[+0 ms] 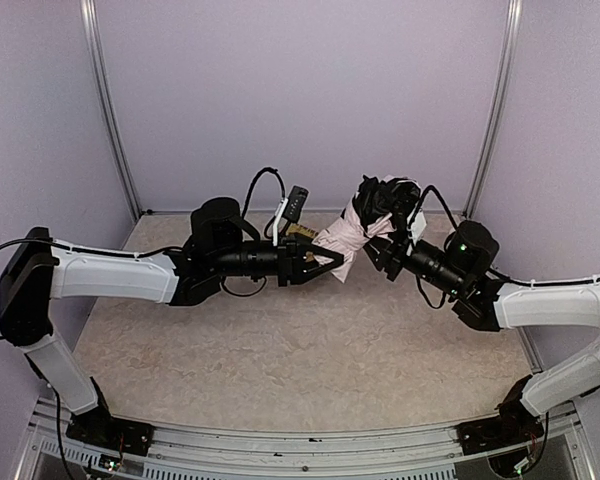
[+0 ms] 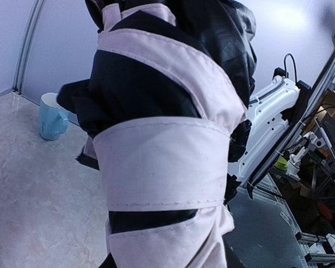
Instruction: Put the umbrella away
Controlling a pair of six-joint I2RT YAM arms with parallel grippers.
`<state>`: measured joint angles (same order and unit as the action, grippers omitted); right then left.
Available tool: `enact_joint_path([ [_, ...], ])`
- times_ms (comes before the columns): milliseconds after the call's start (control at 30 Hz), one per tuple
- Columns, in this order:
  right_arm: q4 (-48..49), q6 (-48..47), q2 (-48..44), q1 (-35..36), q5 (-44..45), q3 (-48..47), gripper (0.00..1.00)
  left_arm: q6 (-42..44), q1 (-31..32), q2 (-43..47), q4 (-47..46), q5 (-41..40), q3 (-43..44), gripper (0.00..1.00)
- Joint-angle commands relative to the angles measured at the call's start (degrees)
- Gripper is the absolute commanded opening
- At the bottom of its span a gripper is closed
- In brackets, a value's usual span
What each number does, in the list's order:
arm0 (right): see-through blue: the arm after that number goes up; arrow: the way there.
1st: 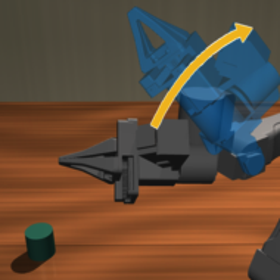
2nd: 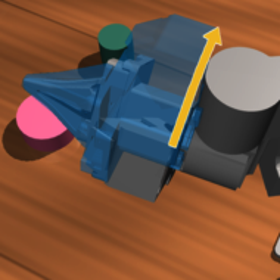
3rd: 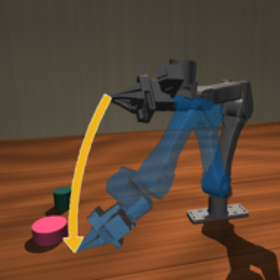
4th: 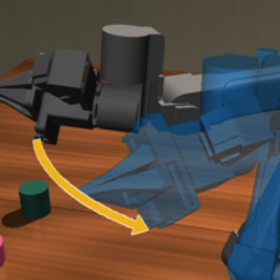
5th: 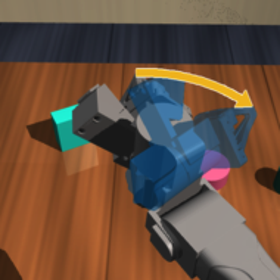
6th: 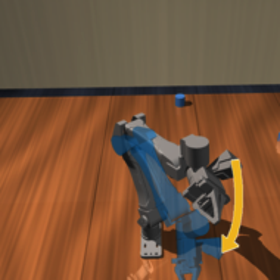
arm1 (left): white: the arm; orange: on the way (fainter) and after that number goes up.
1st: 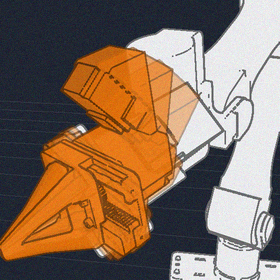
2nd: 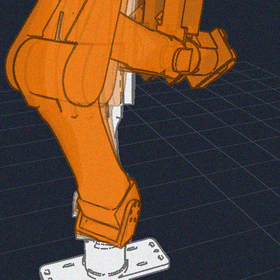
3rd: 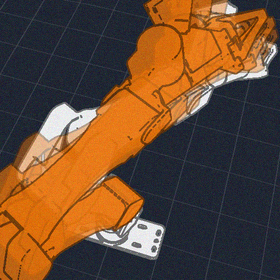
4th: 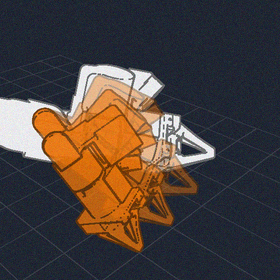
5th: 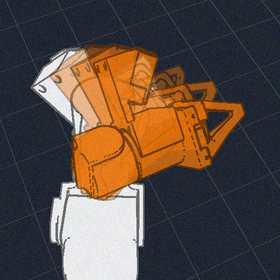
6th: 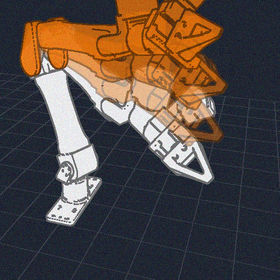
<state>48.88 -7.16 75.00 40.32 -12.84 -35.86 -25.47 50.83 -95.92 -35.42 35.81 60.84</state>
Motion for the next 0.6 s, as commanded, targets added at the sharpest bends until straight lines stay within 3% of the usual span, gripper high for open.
enact_joint_path([
  [0, 1.2, 1.1, 0.2, -0.5, 4.4, -3.2, 0.48, 0.7, 3.3, 1.6, 0.9, 7.1, -1.3, 0.0],
  [133, 2.2, 2.4, -0.2, -1.1, 1.9, -2.7, 0.46, -1.8, 2.6, 1.4, -1.9, 7.3, -2.0, 0.0],
  [267, 5.4, 3.2, -1.4, -1.3, -6.1, -1.2, 0.51, -3.5, 2.0, 1.2, -4.2, 7.4, -3.1, 0.0],
  [400, 9.2, 8.5, -2.5, -4.3, -12.7, 1.2, 0.56, -8.5, 0.7, 1.9, -12.6, 7.7, -6.1, 0.0],
  [567, 4.9, 9.7, -4.8, -7.3, -13.7, 3.1, 0.57, -10.8, -1.4, 3.3, -16.8, 6.8, -8.6, 0.0],
])
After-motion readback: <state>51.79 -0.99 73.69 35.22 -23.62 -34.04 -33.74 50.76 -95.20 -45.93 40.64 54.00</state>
